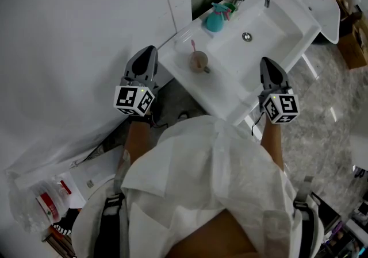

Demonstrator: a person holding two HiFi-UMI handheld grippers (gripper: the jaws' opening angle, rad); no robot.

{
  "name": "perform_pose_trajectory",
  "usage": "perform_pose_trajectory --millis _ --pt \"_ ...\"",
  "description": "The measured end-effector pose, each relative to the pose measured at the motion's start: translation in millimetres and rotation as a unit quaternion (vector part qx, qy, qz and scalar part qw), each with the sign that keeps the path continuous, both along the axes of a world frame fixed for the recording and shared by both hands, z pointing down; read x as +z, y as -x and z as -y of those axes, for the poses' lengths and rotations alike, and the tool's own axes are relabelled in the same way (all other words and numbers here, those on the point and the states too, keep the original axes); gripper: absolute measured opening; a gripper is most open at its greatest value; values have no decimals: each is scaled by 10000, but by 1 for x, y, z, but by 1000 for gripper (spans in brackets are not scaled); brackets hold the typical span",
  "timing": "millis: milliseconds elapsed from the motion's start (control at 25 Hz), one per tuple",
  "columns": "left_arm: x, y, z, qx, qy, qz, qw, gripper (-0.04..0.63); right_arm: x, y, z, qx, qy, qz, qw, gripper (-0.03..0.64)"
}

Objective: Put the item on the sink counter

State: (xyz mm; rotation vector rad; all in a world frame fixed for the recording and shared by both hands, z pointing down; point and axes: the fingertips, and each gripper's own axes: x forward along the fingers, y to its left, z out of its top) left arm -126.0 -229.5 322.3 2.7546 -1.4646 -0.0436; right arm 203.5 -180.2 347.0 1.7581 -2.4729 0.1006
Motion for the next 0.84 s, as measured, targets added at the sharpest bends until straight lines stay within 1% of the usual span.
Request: perform_pose_trajectory --millis 240,480,600,840 --pt "-2 -8 -5 21 -37 12 10000 28 0 1 -4 -15 -23 32 10000 9" --pt "-1 -3 -11 -71 1 -61 10000 28 -7 5 -2 -125 -52 -3 9999 9" --pt "-4 -4 -8 -92 -53 -112 9999 28 -8 8 4 -193 -77 1 9998 9" --pt "6 -1 -26 -134 116 -180 9997 28 1 19 -8 -317 150 4 9994 9"
